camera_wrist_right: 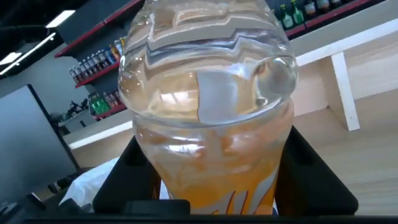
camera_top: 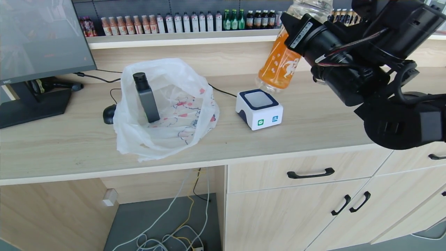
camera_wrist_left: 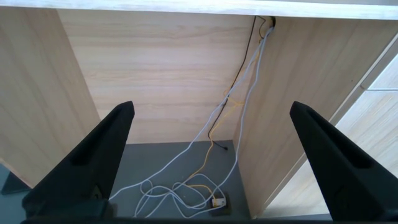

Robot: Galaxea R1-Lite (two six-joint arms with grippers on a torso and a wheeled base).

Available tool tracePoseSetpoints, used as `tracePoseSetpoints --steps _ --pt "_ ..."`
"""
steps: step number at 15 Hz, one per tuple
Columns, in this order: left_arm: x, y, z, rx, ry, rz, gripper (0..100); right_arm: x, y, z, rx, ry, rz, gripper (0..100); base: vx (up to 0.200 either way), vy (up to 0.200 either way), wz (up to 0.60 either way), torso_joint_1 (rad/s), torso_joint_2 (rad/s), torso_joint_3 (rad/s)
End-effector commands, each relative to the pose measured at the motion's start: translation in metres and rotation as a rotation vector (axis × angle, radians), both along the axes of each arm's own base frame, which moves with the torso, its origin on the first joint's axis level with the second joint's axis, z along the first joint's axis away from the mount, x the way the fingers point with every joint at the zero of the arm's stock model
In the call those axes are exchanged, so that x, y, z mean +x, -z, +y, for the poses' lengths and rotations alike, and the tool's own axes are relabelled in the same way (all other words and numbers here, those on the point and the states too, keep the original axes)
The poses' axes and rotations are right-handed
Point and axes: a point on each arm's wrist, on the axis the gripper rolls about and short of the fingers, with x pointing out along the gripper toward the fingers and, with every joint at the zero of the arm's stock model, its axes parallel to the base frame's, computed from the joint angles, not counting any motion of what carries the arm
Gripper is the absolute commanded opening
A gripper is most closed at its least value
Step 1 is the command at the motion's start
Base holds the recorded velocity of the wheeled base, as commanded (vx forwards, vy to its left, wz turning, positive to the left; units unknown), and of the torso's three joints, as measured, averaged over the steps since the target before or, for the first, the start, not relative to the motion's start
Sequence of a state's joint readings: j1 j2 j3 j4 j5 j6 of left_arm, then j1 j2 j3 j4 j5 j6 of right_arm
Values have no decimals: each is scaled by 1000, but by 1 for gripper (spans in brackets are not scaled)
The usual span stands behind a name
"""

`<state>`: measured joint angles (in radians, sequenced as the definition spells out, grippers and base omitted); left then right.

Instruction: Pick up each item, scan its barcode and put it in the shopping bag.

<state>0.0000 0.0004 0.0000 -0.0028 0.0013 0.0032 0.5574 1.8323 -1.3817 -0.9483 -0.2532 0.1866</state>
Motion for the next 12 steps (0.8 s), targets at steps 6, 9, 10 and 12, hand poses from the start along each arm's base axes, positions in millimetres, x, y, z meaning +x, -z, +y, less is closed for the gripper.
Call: tracePoseSetpoints --steps 6,9,10,12 --pt "0 0 0 0 0 -1 100 -55 26 24 -299 33 -169 0 0 0 0 0 0 0" --pt "0 0 0 0 0 -1 100 -53 41 23 -393 -8 -224 0 0 0 0 0 0 0" --pt "0 0 0 0 0 -1 100 -50 50 20 -414 -19 -219 0 0 0 0 0 0 0" --pt "0 0 0 0 0 -1 100 -45 56 16 -420 -18 -219 0 0 0 0 0 0 0"
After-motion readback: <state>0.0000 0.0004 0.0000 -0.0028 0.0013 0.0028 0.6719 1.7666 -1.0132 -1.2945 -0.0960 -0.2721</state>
